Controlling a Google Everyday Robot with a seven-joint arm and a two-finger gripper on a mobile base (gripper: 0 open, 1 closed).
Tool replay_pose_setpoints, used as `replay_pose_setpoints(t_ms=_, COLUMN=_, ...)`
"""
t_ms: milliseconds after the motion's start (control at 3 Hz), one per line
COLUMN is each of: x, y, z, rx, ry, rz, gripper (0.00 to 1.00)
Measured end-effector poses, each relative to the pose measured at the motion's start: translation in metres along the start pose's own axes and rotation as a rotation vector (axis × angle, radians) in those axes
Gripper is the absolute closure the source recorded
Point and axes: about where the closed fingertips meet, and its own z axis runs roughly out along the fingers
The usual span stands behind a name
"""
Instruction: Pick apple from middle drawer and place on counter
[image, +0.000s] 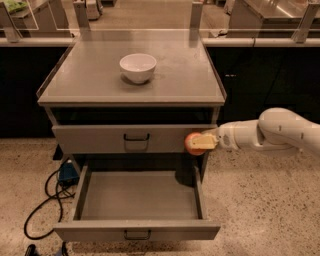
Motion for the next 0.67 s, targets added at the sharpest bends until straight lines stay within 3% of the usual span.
replay_pose_setpoints(t_ms=333, x=-0.008, y=-0.011, z=-0.057, rx=0.127, ry=0.044, rz=0.017, gripper=1.0)
replay_pose_setpoints(t_ms=667, x=-0.061, y=-0.017, z=-0.121, rx=0.228, ry=0.034, rz=-0.026, gripper=1.0)
